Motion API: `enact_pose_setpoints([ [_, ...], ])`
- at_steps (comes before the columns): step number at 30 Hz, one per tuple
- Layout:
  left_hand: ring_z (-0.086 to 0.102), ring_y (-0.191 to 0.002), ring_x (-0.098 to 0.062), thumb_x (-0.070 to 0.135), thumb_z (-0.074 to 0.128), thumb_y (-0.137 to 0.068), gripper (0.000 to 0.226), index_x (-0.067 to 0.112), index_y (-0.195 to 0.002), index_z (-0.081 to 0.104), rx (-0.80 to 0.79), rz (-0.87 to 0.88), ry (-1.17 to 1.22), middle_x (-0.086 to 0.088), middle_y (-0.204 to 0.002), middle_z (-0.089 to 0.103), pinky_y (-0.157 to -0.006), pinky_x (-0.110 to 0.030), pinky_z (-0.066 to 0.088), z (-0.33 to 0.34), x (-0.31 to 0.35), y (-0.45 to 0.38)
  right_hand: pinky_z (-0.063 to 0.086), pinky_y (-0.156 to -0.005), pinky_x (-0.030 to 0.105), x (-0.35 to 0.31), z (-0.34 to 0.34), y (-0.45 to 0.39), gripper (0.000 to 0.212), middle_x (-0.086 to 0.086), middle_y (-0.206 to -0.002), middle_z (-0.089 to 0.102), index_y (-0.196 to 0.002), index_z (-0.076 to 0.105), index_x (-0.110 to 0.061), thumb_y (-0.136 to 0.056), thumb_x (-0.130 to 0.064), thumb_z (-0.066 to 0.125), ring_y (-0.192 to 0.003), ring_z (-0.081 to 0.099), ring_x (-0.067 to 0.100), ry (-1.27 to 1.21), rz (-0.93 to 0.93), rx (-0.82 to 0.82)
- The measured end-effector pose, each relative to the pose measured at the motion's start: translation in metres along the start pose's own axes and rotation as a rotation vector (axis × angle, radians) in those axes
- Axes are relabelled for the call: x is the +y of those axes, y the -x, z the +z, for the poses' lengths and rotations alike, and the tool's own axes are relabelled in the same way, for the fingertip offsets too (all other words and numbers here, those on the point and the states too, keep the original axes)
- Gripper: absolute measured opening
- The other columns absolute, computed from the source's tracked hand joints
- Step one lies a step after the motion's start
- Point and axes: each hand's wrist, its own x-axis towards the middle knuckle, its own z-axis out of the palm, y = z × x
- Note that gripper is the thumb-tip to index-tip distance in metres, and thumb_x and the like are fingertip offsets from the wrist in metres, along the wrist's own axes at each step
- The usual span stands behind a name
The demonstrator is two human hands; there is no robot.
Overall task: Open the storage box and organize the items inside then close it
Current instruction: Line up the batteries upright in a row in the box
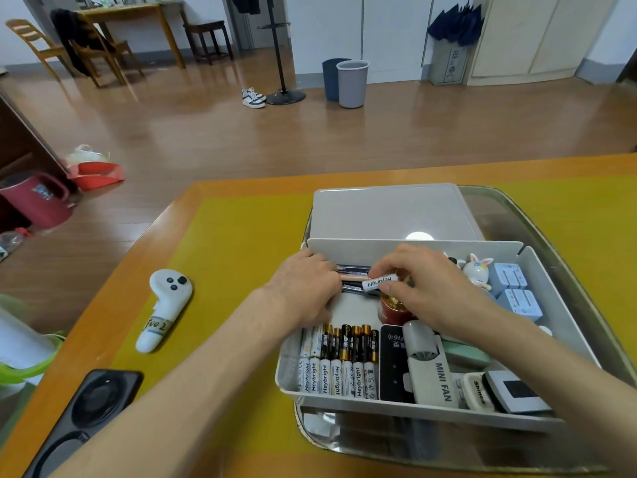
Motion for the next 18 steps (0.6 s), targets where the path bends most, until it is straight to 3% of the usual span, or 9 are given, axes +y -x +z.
enact_pose_setpoints([
  [8, 0.052, -0.112, -0.021, 0.025, 0.066, -0.087, 0.016, 0.023, -0.102, 0.069, -0.024, 0.013, -0.111, 0.003, -0.111, 0.062, -0.116, -0.041, 0.024, -0.006, 0.002, 0.012, 0.051, -0.072, 0.025, 0.003, 0.001, -0.006, 0.027, -0.008, -0.079, 0.068, -0.093, 0.073, -0.038, -0.083, -0.013, 0.079, -0.075, 0.061, 0.007, -0.182, 0.063, 0.008],
  [10, 0.054, -0.110, -0.020, 0.019, 0.067, -0.085, 0.013, 0.025, -0.096, 0.067, -0.029, -0.001, -0.061, 0.004, -0.109, 0.063, -0.115, -0.042, 0.024, -0.009, 0.004, 0.013, 0.053, -0.074, 0.024, 0.002, 0.001, -0.009, 0.031, -0.009, -0.082, 0.073, -0.089, 0.072, -0.040, -0.082, -0.010, 0.079, -0.077, 0.065, 0.003, -0.204, 0.066, 0.009],
  [14, 0.056, -0.105, -0.018, 0.016, 0.068, -0.082, 0.021, 0.032, -0.078, 0.055, -0.023, 0.006, 0.004, 0.008, -0.103, 0.065, -0.116, -0.043, 0.022, -0.011, 0.007, 0.013, 0.049, -0.070, 0.008, 0.000, -0.001, -0.015, 0.035, -0.015, -0.078, 0.072, -0.087, 0.071, -0.039, -0.082, -0.006, 0.079, -0.075, 0.067, -0.006, -0.269, 0.081, 0.003],
  [16, 0.054, -0.104, -0.017, 0.016, 0.067, -0.083, 0.018, 0.031, -0.078, 0.058, -0.007, 0.025, 0.028, 0.009, -0.099, 0.064, -0.117, -0.043, 0.021, -0.011, 0.002, 0.016, 0.052, -0.075, 0.011, -0.003, -0.001, -0.018, 0.031, -0.013, -0.079, 0.074, -0.091, 0.075, -0.032, -0.083, -0.003, 0.079, -0.077, 0.069, -0.004, -0.316, 0.103, -0.025],
  [18, 0.051, -0.111, -0.015, 0.020, 0.065, -0.086, 0.011, 0.029, -0.090, 0.069, 0.034, 0.023, 0.093, 0.010, -0.105, 0.063, -0.119, -0.042, 0.019, -0.012, -0.007, 0.023, 0.056, -0.083, 0.019, -0.007, 0.001, -0.023, 0.024, -0.009, -0.084, 0.076, -0.096, 0.078, -0.024, -0.084, -0.003, 0.078, -0.080, 0.071, -0.001, -0.304, 0.117, -0.082],
])
